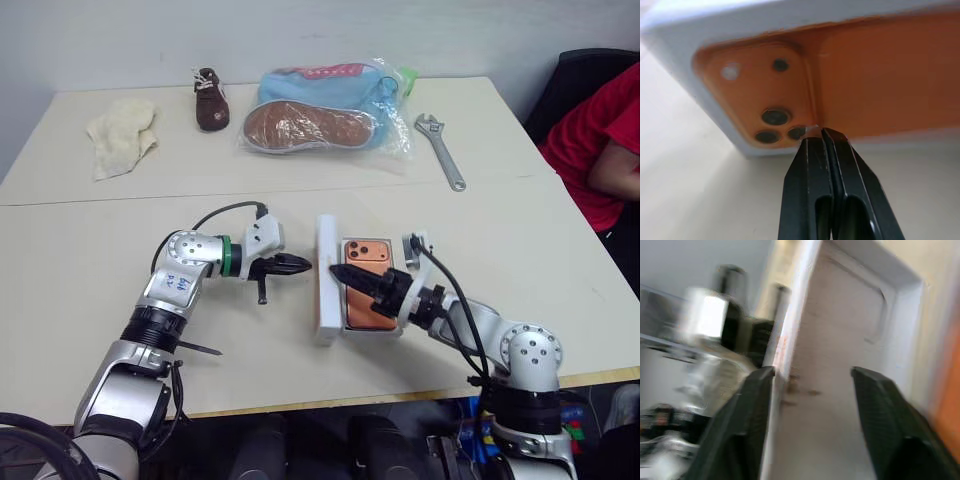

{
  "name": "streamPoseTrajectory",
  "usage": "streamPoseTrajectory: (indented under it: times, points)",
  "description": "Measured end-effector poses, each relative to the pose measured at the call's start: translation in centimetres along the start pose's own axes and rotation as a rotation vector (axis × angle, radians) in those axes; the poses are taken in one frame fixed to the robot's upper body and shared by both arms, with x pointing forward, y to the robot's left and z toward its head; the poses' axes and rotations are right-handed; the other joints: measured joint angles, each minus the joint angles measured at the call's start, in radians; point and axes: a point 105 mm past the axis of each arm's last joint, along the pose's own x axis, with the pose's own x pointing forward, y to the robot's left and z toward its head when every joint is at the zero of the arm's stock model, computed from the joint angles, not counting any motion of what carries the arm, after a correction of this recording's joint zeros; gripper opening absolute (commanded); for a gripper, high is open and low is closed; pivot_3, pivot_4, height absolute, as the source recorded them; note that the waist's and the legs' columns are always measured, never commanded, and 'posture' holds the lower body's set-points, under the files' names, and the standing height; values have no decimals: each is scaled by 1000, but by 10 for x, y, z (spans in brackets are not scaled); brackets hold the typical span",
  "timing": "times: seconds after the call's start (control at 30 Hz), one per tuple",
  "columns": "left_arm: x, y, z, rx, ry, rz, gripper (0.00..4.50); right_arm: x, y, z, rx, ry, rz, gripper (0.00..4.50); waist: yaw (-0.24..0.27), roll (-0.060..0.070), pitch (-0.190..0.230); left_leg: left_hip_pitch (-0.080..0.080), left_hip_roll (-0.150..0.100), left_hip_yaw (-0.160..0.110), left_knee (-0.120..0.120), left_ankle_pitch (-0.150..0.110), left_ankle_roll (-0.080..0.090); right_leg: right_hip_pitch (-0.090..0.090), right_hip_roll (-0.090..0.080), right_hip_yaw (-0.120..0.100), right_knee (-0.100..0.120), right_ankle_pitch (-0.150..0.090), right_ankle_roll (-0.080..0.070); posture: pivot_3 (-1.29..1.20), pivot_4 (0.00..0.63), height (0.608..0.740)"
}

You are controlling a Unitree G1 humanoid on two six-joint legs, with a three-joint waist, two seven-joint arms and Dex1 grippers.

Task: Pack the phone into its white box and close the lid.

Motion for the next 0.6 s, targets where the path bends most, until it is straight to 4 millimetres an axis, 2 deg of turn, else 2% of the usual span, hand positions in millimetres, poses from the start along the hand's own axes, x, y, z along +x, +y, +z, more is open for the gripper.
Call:
streamPoseTrajectory:
  times: [0.03,0.17,0.23,0.33,0.43,0.53,0.6]
  points:
    - [1,-1,1,2,-1,-7,0,-5,-2,1,-28,4,-21,3822,0,0,0,0,0,0,0,0,0,0,0,0,0,0,0,0,150,740]
    - [8,0,5,14,-13,-28,0,-25,-7,7,-133,16,-91,3822,3,0,0,0,0,0,0,0,0,0,1,0,-1,0,0,0,150,740]
    - [18,-1,12,27,-36,-46,0,-41,-7,5,-208,57,-112,3822,10,1,1,-1,0,0,1,0,1,0,0,0,-2,0,0,0,150,740]
    - [28,-2,16,28,-58,-62,0,-67,1,15,-336,76,-122,3822,18,1,1,-4,0,-1,6,-2,3,1,1,-2,-2,0,1,0,150,740]
    - [46,-4,27,37,-97,-82,0,-85,11,11,-439,139,-98,3822,27,1,1,-6,0,0,12,-4,7,1,1,-2,-3,1,2,0,150,740]
    - [60,-6,37,57,-128,-97,0,-95,17,3,-525,208,-70,3207,28,1,1,-8,0,0,15,-5,8,1,1,-1,-3,2,5,0,150,740]
    - [62,-5,42,65,-138,-100,0,-99,17,-3,-565,254,-56,2541,27,1,1,-8,0,1,16,-5,9,1,1,-1,-3,2,5,0,150,740]
